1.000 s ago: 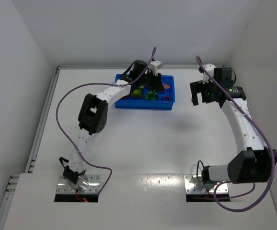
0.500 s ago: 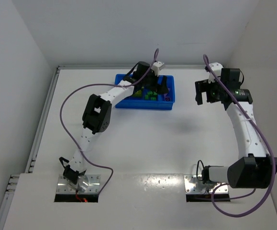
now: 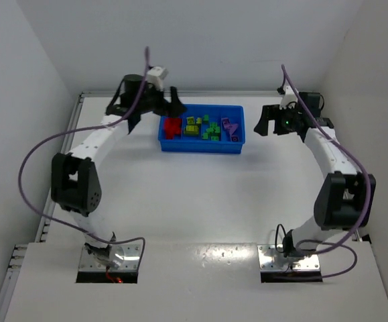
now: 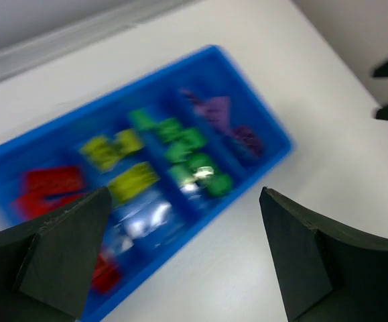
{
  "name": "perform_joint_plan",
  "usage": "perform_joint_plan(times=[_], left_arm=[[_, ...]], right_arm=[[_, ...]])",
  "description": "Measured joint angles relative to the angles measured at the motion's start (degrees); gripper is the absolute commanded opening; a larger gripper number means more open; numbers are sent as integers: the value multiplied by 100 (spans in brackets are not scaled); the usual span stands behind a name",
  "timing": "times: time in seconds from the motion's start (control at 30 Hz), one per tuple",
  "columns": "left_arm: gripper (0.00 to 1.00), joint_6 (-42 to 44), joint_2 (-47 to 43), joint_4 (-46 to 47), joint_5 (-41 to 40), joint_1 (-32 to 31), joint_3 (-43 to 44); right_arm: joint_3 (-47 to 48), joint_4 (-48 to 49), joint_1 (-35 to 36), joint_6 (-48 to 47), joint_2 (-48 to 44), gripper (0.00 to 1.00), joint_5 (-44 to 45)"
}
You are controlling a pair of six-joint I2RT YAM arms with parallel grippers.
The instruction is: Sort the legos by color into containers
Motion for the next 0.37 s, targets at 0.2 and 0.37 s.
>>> perform_joint_plan(times=[0.2, 0.37], left_arm=[[100, 151, -933, 31, -424, 1499, -1720], [100, 297, -1290, -28, -793, 1729, -2691]], right_arm=[[109, 577, 0, 258, 1211, 99, -125], [275, 702, 0, 306, 1786, 99, -109]])
